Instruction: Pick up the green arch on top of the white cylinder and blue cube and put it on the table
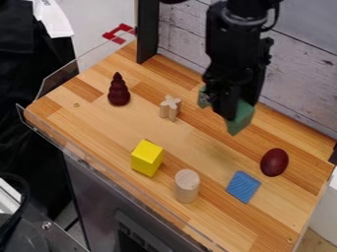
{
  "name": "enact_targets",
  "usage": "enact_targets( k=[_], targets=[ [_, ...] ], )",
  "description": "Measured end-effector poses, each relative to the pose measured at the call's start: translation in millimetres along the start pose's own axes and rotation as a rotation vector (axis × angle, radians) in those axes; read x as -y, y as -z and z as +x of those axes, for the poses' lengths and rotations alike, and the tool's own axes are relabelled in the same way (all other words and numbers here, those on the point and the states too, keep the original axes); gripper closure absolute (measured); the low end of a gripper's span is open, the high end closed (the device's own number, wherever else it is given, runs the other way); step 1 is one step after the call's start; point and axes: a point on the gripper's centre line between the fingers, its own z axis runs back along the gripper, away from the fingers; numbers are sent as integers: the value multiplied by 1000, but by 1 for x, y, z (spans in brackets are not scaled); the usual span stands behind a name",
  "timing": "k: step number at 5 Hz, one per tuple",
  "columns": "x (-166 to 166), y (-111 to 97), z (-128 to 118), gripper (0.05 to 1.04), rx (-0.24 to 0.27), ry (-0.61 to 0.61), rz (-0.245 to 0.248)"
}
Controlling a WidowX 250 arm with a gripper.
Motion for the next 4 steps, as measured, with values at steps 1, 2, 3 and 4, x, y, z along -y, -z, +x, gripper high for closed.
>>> enact_targets(
  k=[1, 2, 3, 4],
  targets=[
    [8, 17, -2, 552, -27, -29, -14],
    [13, 39, -1, 552, -57, -63, 19],
    [15, 57, -1, 552, -78, -96, 60],
    [16, 63, 7, 552, -97, -157, 50]
  ],
)
